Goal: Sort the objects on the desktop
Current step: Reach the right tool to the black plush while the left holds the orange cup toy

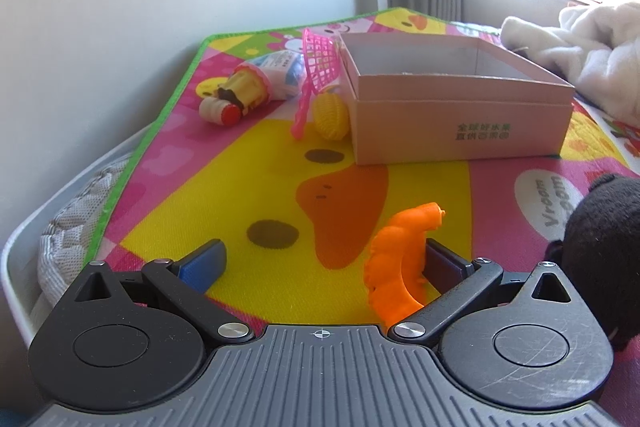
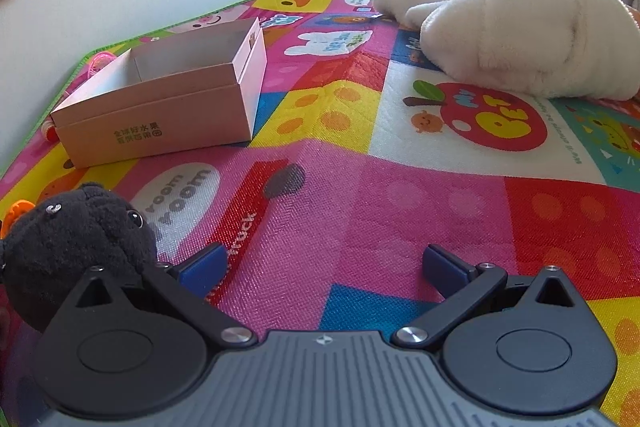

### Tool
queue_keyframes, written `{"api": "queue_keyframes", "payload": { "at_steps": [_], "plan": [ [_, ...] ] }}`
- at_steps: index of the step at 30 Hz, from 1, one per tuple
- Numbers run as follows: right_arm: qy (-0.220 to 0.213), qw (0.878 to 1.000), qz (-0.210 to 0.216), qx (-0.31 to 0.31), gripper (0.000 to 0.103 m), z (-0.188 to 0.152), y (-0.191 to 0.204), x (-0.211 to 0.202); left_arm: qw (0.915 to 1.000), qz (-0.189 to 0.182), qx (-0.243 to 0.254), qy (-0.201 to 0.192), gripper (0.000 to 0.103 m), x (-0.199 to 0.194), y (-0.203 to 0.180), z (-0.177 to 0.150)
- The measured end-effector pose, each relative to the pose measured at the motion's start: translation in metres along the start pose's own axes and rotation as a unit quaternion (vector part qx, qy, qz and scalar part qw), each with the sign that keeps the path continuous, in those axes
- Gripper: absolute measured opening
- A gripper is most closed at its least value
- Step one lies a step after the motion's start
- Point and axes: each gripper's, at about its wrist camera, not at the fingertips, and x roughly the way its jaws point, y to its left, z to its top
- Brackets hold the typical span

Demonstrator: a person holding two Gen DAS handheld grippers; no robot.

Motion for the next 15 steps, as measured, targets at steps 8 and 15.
{"api": "queue_keyframes", "payload": {
  "at_steps": [8, 15],
  "plan": [
    [0.012, 0.999, -0.005, -0.038, 0.103, 0.003, 0.013, 0.002, 0.9998, -0.014, -0.005, 0.015, 0.103, -0.003, 0.006, 0.001],
    [0.015, 0.998, -0.026, -0.061, 0.103, 0.003, 0.022, 0.003, 0.9996, -0.022, -0.007, 0.014, 0.103, -0.006, 0.009, 0.001]
  ]
}}
